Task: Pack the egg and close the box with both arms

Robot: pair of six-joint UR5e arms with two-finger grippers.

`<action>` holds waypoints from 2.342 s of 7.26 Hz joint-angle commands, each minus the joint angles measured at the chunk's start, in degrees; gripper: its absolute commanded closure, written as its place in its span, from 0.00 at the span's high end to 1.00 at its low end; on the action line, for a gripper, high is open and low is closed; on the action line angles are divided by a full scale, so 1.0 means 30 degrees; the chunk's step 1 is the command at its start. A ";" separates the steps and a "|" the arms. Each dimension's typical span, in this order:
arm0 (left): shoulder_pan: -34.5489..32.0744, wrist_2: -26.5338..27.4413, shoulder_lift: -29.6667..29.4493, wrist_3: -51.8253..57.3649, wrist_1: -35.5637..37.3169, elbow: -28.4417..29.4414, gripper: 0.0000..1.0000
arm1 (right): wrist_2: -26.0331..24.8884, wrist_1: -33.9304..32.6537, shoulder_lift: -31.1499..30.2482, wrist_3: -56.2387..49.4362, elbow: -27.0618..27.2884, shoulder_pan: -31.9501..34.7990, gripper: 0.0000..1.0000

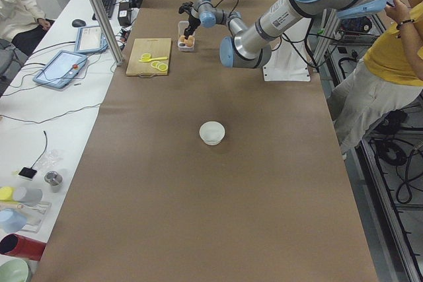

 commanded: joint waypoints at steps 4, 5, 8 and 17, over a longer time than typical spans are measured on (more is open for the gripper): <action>-0.0996 -0.0394 0.1353 0.0018 0.1804 -0.3404 0.96 | 0.0001 0.0000 -0.0063 0.0024 0.0127 -0.0006 1.00; -0.1930 -0.2166 0.3134 0.0077 0.3065 -0.6270 0.96 | 0.0001 0.0029 -0.0004 0.0025 0.0157 0.0023 1.00; -0.5588 -0.6945 0.7268 0.0311 0.4366 -1.0971 0.96 | 0.0030 0.0029 0.0025 0.0025 0.0098 -0.0006 1.00; -1.4644 -1.3135 1.9872 0.4849 0.3173 -1.5967 0.97 | 0.0060 -0.0029 -0.0004 0.0054 0.0596 -0.0006 1.00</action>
